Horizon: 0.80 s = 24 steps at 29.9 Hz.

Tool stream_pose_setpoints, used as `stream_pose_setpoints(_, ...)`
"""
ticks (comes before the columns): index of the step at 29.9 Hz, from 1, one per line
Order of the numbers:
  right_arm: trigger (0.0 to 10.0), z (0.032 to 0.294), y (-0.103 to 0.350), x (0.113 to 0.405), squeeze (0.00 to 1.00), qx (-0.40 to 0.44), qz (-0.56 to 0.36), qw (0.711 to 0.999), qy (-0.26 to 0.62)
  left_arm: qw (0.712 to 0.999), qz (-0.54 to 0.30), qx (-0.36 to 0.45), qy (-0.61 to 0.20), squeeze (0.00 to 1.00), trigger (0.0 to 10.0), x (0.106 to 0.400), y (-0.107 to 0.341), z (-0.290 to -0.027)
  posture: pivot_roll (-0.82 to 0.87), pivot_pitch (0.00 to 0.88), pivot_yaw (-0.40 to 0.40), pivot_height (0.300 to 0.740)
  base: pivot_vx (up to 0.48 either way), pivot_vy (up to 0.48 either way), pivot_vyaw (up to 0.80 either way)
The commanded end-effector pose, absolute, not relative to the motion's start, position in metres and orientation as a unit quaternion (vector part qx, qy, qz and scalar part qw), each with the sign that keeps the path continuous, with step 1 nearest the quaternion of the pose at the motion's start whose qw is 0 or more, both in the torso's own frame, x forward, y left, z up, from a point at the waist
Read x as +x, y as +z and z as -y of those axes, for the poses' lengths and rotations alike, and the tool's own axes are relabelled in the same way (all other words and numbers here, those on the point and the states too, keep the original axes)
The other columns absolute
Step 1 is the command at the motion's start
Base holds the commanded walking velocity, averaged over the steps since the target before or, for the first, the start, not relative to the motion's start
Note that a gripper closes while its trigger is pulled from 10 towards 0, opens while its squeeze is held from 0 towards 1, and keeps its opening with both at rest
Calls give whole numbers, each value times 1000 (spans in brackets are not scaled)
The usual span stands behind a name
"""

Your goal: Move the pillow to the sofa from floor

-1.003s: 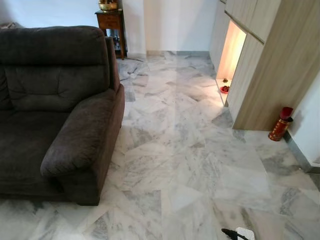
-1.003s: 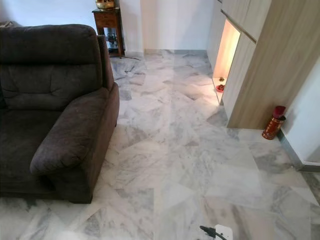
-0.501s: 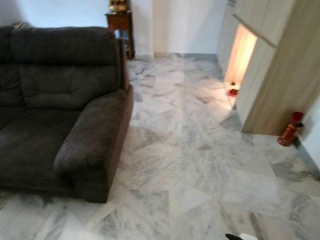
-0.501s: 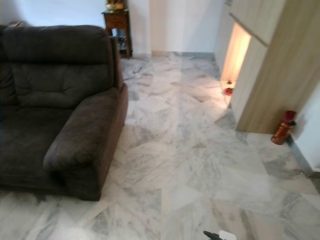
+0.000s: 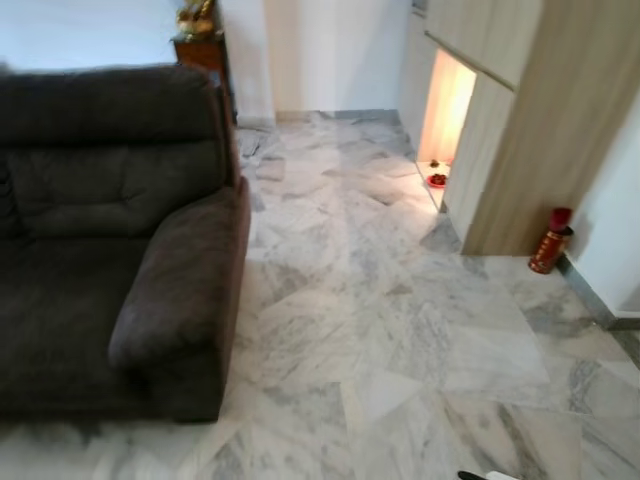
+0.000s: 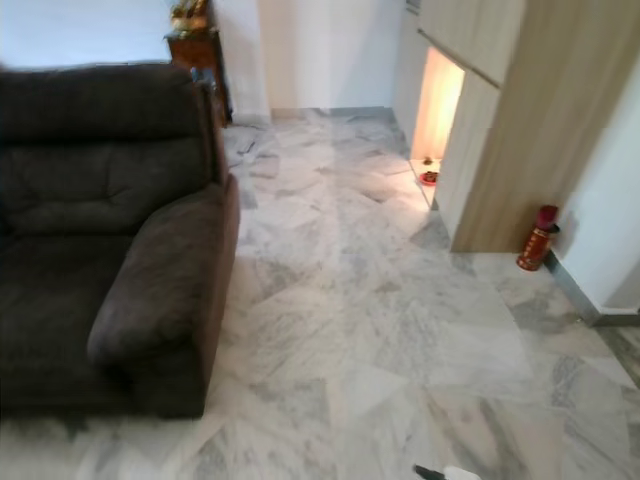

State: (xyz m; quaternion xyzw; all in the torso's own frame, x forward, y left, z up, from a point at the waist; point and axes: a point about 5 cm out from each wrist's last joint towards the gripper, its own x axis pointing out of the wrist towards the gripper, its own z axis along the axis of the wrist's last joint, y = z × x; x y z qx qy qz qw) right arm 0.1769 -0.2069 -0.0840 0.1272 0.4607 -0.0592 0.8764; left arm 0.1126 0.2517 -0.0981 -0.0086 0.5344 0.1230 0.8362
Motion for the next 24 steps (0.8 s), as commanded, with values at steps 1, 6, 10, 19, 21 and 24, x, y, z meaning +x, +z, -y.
stream_pose_setpoints(1, 10000, 216, -84, 174, 0, 119, -462, 876, -69, 839, -531, -6, 117, 0, 10000, 118, -97, -250, 42, 0, 29, 740, 0, 476, 0)
stream_pose_setpoints(6, 10000, 215, -84, 174, 0, 113, -463, 877, -63, 839, -531, -6, 117, 0, 10000, 118, -97, -250, 43, 0, 31, 740, 0, 476, 0)
stream_pose_setpoints(10, 10000, 215, -84, 174, 0, 100, -466, 877, -52, 840, -530, -7, 119, 0, 10000, 118, -97, -250, 45, 0, 28, 740, 0, 475, 697)
stream_pose_setpoints(19, 10000, 213, -84, 173, 0, 124, -462, 875, -67, 840, -530, -6, 120, 0, 10000, 118, -97, -251, 52, 0, 28, 740, 0, 475, 165)
stream_pose_setpoints(21, 10000, 213, -84, 173, 0, 123, -463, 875, -68, 840, -529, -7, 120, 0, 10000, 118, -97, -251, 52, 0, 27, 740, 0, 474, 0)
stream_pose_setpoints(24, 10000, 213, -84, 174, 0, 125, -463, 875, -69, 840, -528, -9, 120, 0, 10000, 119, -97, -251, 52, 0, 27, 740, 0, 472, 0)
